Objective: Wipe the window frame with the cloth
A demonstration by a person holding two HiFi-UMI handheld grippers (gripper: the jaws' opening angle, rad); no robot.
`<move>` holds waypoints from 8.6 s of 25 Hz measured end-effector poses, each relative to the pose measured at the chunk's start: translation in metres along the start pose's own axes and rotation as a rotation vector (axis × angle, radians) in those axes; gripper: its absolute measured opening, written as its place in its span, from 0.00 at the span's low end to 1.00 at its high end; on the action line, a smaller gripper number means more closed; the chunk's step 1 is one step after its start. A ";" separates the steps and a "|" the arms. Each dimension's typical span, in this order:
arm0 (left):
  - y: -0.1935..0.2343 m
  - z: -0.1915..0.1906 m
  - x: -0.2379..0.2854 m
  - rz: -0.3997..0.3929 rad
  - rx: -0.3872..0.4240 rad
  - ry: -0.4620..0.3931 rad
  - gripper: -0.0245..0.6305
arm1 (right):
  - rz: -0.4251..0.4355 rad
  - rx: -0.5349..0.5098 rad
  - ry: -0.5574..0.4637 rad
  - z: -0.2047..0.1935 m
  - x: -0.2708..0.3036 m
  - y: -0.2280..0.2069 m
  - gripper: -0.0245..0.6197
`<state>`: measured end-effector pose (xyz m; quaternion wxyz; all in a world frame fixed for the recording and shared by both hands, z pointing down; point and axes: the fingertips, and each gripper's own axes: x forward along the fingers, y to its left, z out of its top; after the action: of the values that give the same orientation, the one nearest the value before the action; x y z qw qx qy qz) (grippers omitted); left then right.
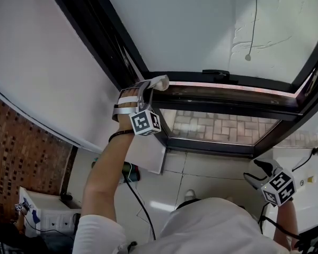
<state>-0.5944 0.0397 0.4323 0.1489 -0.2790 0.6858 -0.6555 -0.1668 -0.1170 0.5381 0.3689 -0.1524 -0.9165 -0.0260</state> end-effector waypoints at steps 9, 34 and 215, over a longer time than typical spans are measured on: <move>-0.070 -0.020 0.039 -0.147 -0.034 0.041 0.18 | -0.006 -0.015 0.030 0.008 0.012 0.004 0.42; -0.132 0.008 -0.023 -0.399 -0.109 -0.094 0.15 | -0.047 0.039 0.016 0.001 0.007 0.030 0.42; 0.532 0.035 -0.077 0.440 0.234 -0.006 0.16 | -0.062 0.074 -0.080 0.022 0.046 0.051 0.42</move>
<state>-0.6124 0.0478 -0.1064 0.3215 -0.1059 0.6489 -0.6814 -0.1977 -0.0528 0.5503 0.3363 -0.1112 -0.9352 0.0029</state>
